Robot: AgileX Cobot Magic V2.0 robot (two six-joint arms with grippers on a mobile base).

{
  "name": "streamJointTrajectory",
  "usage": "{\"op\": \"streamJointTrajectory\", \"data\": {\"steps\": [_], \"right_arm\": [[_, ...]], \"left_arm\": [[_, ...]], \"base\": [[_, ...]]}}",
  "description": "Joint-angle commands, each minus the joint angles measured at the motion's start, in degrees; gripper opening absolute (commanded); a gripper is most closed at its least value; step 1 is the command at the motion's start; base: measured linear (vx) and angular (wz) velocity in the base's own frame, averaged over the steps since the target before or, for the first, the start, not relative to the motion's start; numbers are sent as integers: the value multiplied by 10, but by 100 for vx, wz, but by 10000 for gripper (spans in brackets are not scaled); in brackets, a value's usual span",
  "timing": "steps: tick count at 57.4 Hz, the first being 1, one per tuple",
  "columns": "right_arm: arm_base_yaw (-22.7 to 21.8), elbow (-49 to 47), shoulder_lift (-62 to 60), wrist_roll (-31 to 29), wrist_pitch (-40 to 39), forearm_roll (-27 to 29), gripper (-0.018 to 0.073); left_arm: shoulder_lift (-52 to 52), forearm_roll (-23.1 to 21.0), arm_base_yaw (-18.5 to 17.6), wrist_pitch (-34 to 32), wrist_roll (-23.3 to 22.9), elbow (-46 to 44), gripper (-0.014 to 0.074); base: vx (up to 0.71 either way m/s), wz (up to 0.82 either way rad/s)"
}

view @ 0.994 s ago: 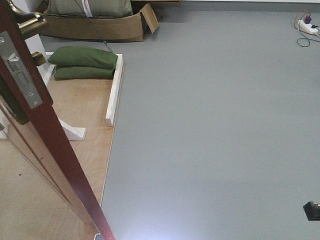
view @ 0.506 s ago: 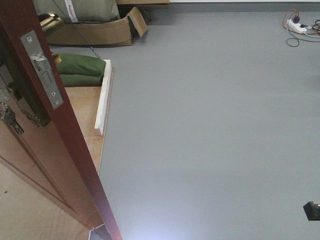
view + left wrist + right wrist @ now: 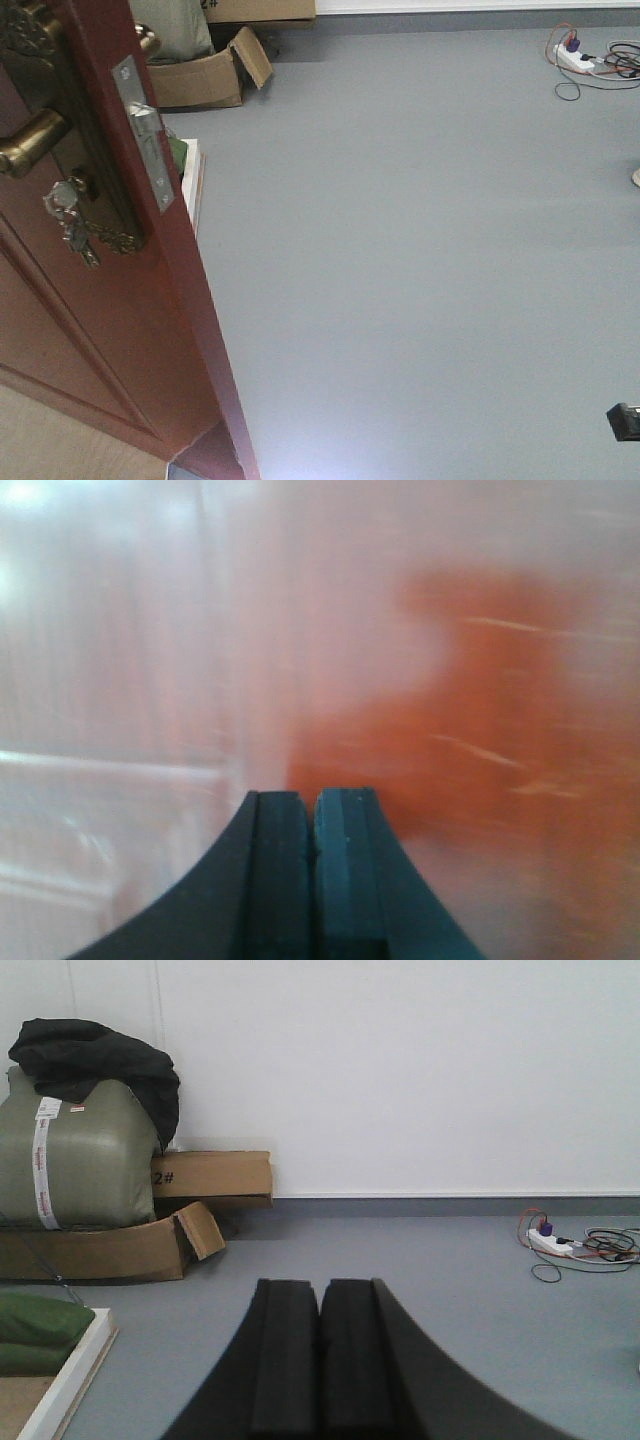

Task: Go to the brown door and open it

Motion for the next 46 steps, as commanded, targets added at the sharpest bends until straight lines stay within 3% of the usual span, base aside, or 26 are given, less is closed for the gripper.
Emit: {"op": "streamJointTrajectory", "data": {"steps": [1, 46], "right_arm": [[-3, 3, -7, -2, -46, -4, 0], [-3, 3, -7, -2, -46, -4, 0]], "left_arm": [[0, -2, -6, -12, -3, -19, -3], [0, -2, -6, -12, -3, -19, -3]], "base": [[22, -7], [23, 0]]}}
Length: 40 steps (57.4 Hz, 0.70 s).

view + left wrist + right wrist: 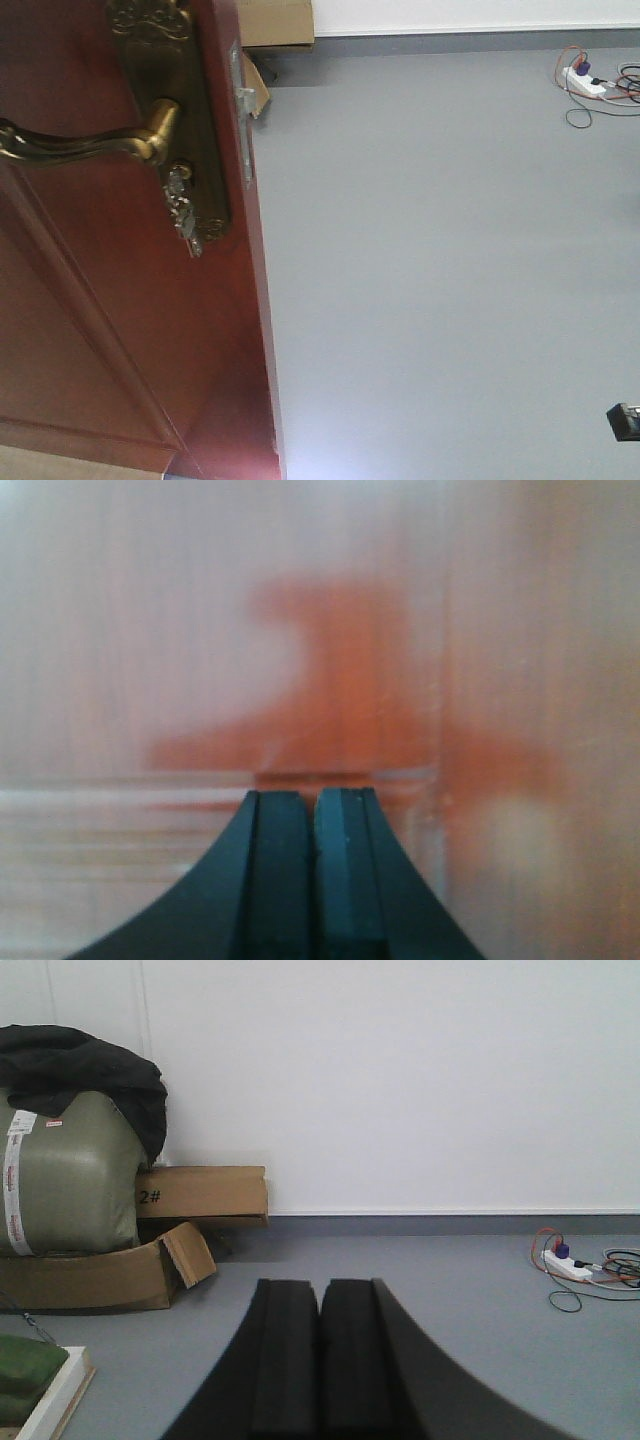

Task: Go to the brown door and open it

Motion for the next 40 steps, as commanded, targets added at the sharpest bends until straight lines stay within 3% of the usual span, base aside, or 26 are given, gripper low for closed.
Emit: {"op": "streamJointTrajectory", "data": {"steps": [1, 40], "right_arm": [[-3, 3, -7, -2, -46, -4, 0], [-3, 3, -7, -2, -46, -4, 0]], "left_arm": [[0, -1, -2, -23, -3, -19, -3], [0, -1, -2, -23, -3, -19, -3]], "base": [[23, 4], [18, 7]]}}
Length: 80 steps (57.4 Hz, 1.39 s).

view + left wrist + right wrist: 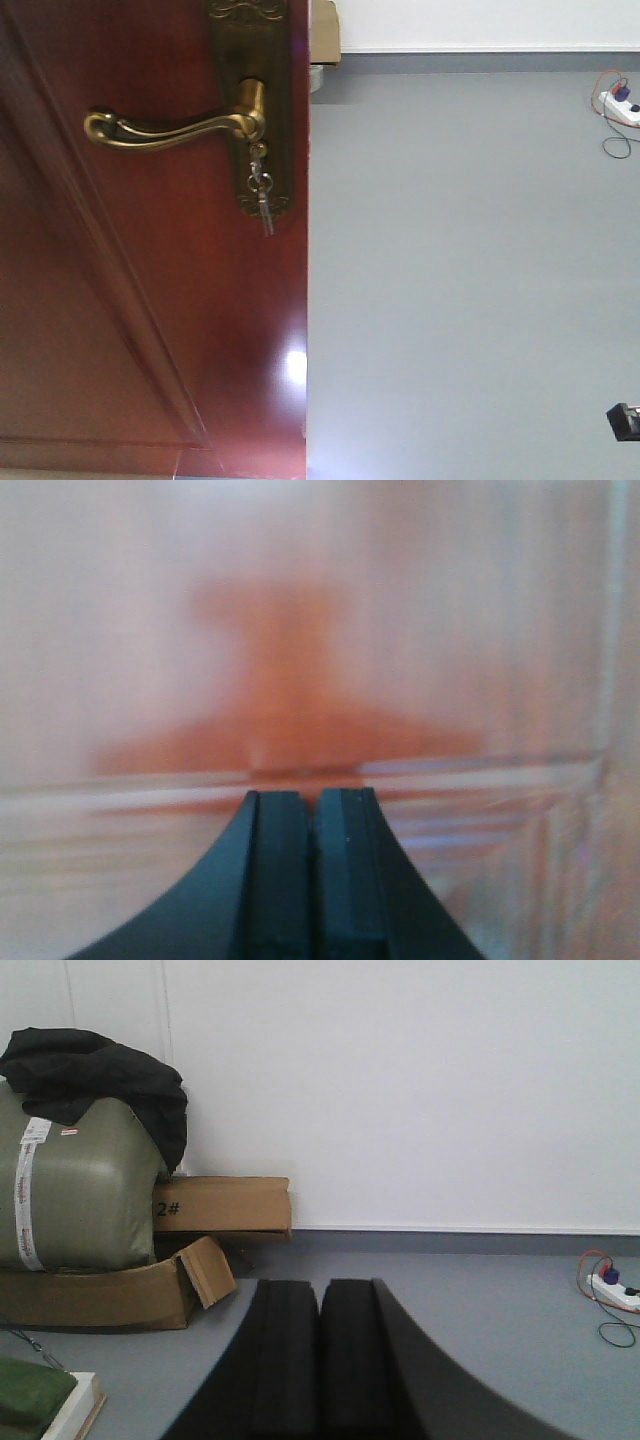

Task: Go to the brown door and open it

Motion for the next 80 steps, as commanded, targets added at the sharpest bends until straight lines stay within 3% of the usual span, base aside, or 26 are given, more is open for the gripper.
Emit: {"op": "streamJointTrajectory", "data": {"steps": [1, 73, 80], "right_arm": [[-3, 3, -7, -2, -46, -4, 0], [-3, 3, -7, -2, -46, -4, 0], [-3, 3, -7, -2, -46, -4, 0]], "left_arm": [[-2, -1, -2, -22, -3, -19, -3], [-1, -1, -2, -22, -3, -19, -3], [-1, 46, -2, -21, -4, -19, -3]], "base": [[10, 9], [1, 1], [0, 0]]}}
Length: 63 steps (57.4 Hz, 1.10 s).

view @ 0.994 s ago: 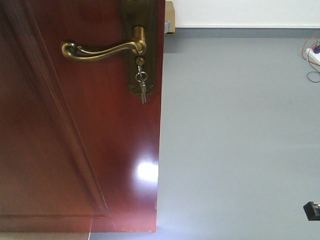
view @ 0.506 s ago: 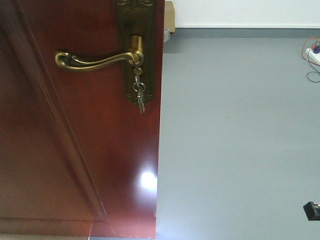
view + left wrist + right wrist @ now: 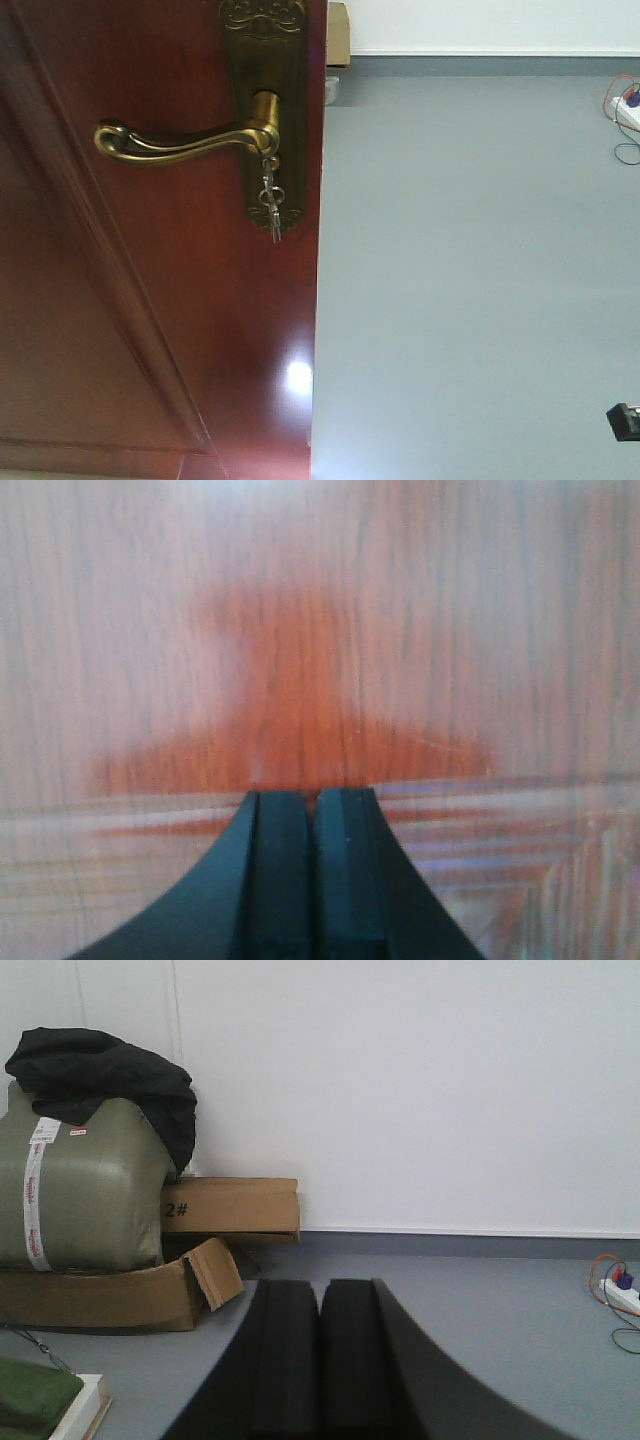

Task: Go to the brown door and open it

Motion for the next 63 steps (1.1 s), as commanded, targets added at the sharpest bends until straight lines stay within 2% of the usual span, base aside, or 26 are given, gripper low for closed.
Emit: {"op": "streamJointTrajectory", "data": {"steps": [1, 4, 6, 13, 20, 22, 25, 29, 36, 46, 53, 63], "right_arm": [[-3, 3, -7, -2, -46, -4, 0], [-3, 3, -7, -2, -46, -4, 0], [-3, 3, -7, -2, -46, -4, 0], [-3, 3, -7, -2, -46, -4, 0], [-3, 3, -7, -2, -46, -4, 0], [-3, 3, -7, -2, -46, -4, 0], [-3, 3, -7, -2, -46, -4, 0], [-3, 3, -7, -2, -46, -4, 0], [-3, 3, -7, -2, -46, -4, 0], [-3, 3, -7, -2, -46, -4, 0], [-3, 3, -7, -2, -46, -4, 0], [-3, 3, -7, -2, -46, -4, 0]], "left_arm": [[2, 54, -2, -21, -7, -19, -3], [2, 99, -2, -20, -34, -19, -3], [2, 124, -2, -25, -68, -19, -3], [2, 235, -2, -58, -230, -19, -3], [2, 399, -2, -79, -394, -19, -3], [2, 433, -2, -79, -434, -19, -3], [2, 482, -2, -79, -483, -19, -3], [2, 519, -2, -77, -522, -19, -3], [2, 529, -2, -69, -533, -19, -3], [-11, 529, -2, -12, -522, -5, -3], [-66, 529, -2, -17, -507, 64, -3], [-173, 529, -1, -41, -500, 214, -3]], "base": [[0, 0], [0, 0], [0, 0], [0, 0], [0, 0], [0, 0], [0, 0], [0, 0], [0, 0], [0, 0], [0, 0], [0, 0]]}}
